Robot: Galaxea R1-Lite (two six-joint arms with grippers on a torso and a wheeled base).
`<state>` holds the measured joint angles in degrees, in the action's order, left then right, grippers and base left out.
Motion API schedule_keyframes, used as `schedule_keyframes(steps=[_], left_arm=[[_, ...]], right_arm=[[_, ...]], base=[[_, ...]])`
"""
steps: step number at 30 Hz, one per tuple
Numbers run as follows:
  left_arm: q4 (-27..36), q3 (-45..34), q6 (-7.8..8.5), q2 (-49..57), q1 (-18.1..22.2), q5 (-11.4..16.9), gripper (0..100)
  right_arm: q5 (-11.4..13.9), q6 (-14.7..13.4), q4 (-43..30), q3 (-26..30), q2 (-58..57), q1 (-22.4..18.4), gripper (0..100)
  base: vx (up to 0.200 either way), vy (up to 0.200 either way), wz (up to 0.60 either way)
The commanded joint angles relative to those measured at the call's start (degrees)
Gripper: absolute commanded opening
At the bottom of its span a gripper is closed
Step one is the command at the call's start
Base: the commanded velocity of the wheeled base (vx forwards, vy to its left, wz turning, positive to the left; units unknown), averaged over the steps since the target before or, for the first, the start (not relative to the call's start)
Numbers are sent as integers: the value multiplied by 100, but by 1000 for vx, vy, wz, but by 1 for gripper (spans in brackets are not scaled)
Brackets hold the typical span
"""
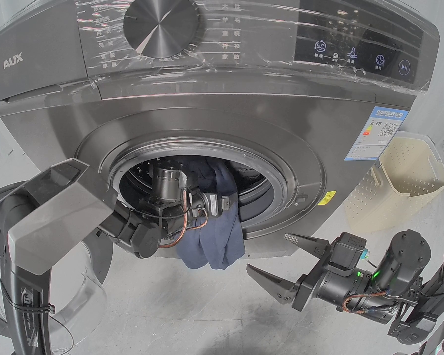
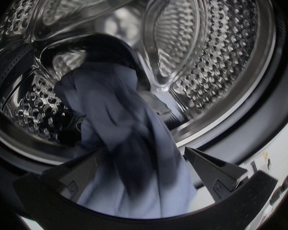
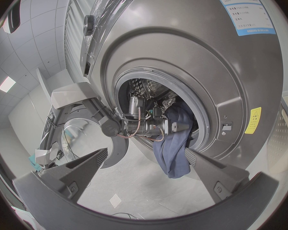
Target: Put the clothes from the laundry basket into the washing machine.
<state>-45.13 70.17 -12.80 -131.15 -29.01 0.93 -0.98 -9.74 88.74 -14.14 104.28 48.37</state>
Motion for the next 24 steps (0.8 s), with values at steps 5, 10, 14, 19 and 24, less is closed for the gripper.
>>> schedule_keyframes(steps=[5, 10, 14, 19, 24], left_arm=[[110, -443, 278, 89, 1, 127, 0], [57, -346, 278, -43, -34, 136, 0], [31, 137, 217, -218, -34, 48, 0], [-180, 1588, -451, -561, 89, -638, 0], [-479, 2414, -618, -772, 229, -901, 0]], right_arm=[[-8, -10, 3, -1, -4, 41, 100], [-8, -10, 3, -1, 5, 41, 100], [-8, -10, 3, -1, -4, 32, 100], [1, -2, 3, -1, -4, -3, 100], [1, -2, 3, -1, -4, -21, 100]], base=[[0, 0, 0], [0, 0, 0], [0, 0, 0], [0, 0, 0], [0, 0, 0]])
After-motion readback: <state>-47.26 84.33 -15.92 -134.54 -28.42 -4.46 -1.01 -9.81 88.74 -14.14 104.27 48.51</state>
